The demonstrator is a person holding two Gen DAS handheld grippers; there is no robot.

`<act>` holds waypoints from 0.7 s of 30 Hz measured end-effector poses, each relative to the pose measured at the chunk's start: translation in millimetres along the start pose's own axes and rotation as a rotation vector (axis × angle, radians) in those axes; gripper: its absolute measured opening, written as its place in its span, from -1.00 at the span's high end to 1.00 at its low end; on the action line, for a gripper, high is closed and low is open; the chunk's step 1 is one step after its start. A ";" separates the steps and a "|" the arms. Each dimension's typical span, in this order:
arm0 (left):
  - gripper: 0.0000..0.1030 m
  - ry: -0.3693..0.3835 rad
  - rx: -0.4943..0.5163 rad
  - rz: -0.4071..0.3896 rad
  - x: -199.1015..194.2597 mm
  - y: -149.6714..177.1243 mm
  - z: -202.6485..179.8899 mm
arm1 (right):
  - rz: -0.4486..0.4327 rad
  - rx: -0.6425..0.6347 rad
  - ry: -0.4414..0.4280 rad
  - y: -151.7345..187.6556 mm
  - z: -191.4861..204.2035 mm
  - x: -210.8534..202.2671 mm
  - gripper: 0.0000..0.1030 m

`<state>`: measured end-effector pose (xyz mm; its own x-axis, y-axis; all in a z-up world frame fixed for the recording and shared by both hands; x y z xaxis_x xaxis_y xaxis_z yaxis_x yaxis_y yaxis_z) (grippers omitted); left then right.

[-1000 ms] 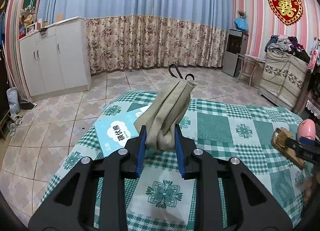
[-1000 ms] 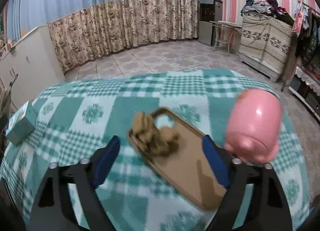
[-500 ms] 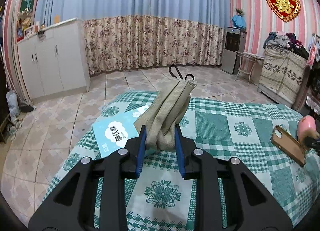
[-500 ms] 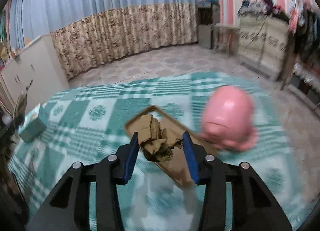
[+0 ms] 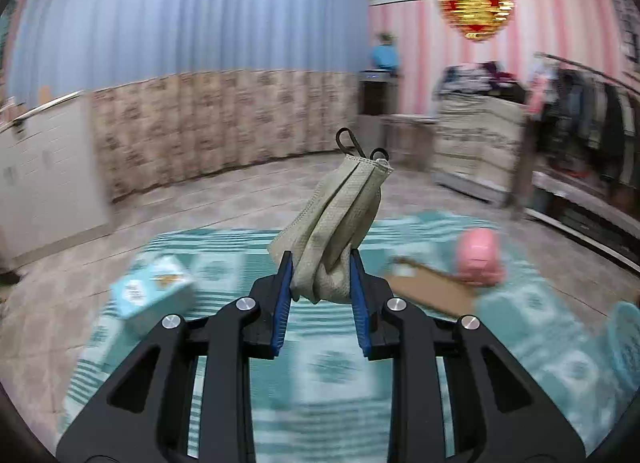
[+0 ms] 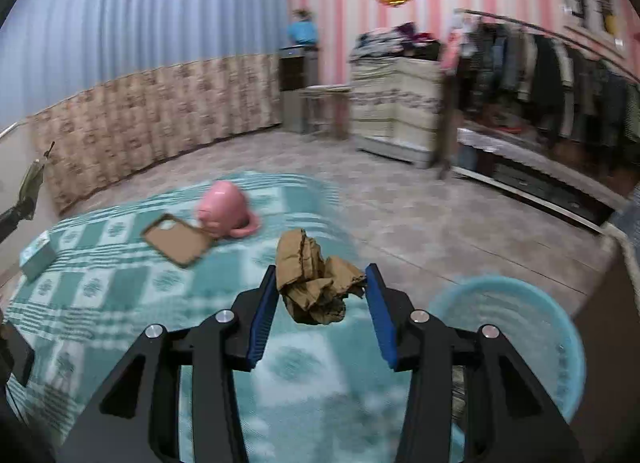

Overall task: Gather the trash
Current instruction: 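Carry the beige bag and brown paper over the blue basket with both tools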

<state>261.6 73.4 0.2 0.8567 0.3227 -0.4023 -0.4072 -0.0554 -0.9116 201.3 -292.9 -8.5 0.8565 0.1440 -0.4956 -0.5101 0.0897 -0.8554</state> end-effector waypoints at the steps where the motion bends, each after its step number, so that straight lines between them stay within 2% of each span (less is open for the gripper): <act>1: 0.50 0.047 0.016 -0.004 -12.8 2.0 -20.8 | -0.007 0.010 0.020 3.0 -9.3 -9.0 0.15; 5: 0.50 0.187 0.064 0.006 -45.6 14.9 -86.0 | -0.037 0.043 0.134 24.1 -53.0 -53.8 0.15; 8: 0.50 0.277 0.085 0.029 -60.6 24.3 -132.7 | -0.063 0.121 0.173 39.5 -86.1 -72.1 0.15; 14: 0.50 0.386 0.135 0.057 -80.0 42.1 -209.2 | -0.107 0.216 0.228 50.1 -129.8 -84.3 0.15; 21: 0.50 0.520 0.268 0.078 -106.5 76.0 -296.1 | -0.104 0.291 0.287 62.9 -175.3 -82.9 0.15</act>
<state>233.1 -245.0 -51.1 0.8363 -0.1821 -0.5172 -0.4829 0.2022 -0.8520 112.0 -471.9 -47.5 0.8707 -0.1574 -0.4660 -0.3855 0.3701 -0.8452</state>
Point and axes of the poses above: each gripper's, at about its wrist camera, not at the fingertips, and x roughly the way its jaws point, z to its left, y to its underside, the point moved 6 cm from there along x, roughly the way its jaws point, and after that the axes turned 15 degrees about -y, right-handed, at the moved point
